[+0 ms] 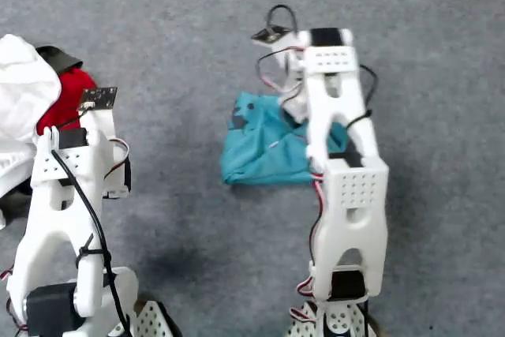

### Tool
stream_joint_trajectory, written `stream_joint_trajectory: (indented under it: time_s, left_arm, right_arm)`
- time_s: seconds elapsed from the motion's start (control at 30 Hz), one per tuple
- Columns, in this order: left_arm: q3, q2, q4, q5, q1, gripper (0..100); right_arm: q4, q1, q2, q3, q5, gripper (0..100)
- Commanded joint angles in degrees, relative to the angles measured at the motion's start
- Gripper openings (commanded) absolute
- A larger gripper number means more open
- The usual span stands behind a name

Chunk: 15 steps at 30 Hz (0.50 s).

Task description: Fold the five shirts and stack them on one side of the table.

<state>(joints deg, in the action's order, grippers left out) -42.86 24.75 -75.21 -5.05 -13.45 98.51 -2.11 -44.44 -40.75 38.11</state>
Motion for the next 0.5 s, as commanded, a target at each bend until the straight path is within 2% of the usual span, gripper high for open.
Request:
stream_joint_trajectory:
  time_s: [0.0,0.2,0.3,0.4,0.47]
  left_arm:
    - [0.13,1.67,0.62,-0.62,-0.48,3]
    - [0.22,1.67,0.62,-0.62,-0.4,3]
    - [0.22,1.58,1.23,-0.62,-0.04,3]
    - [0.22,1.49,6.33,-0.09,0.13,3]
    - [1.63,1.49,10.37,2.81,2.07,3]
  right_arm:
    - [2.46,5.1,0.4,-2.95,4.57,3.5]
    - [2.64,8.79,1.19,-2.51,8.53,5.3]
    - [2.64,8.26,4.09,-2.77,8.53,15.2]
    - [2.55,6.51,8.75,-2.68,8.53,23.8]
    - [2.55,5.89,12.0,-2.59,8.53,22.9]
